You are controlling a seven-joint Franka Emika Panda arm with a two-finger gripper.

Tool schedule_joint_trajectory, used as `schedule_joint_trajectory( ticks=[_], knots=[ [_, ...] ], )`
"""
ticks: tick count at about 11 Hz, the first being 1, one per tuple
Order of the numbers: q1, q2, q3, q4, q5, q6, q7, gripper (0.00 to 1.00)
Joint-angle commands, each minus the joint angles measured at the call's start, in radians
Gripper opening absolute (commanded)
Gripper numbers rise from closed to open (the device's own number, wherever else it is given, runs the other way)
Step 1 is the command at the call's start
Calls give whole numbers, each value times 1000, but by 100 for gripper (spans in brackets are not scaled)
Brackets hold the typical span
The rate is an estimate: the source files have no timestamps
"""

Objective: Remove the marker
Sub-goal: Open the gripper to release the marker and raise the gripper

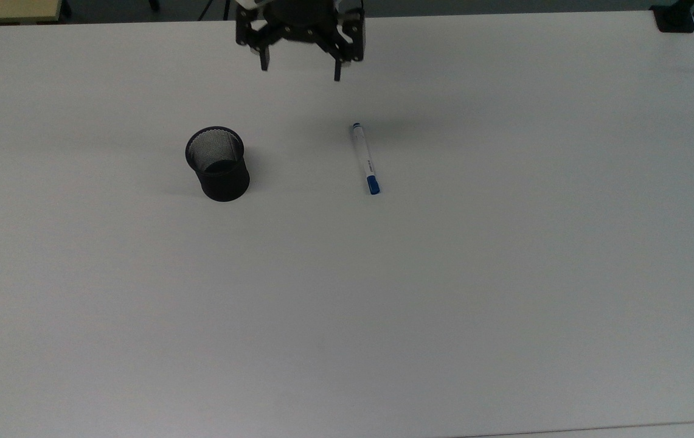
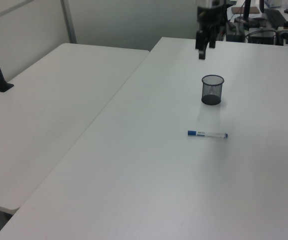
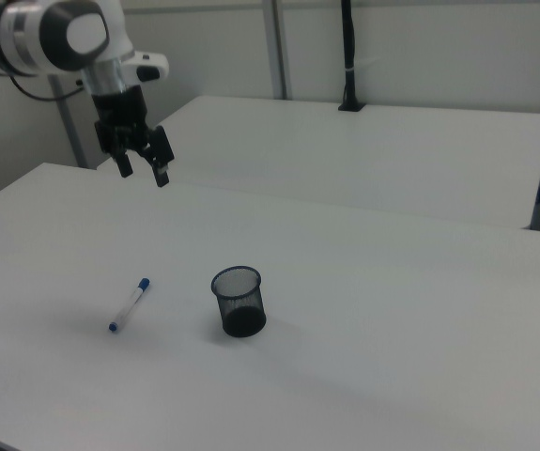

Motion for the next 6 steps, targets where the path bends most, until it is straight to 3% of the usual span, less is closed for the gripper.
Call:
schedule_joint_trajectory(
  ticks=[1, 3, 6],
  knots=[
    [-67, -115, 14, -64, -4, -46, -28, 100],
    [-74, -137, 14, -84, -12, -49, -100, 100],
    [-72, -137, 6, -76, -9, -71, -102, 100]
  ],
)
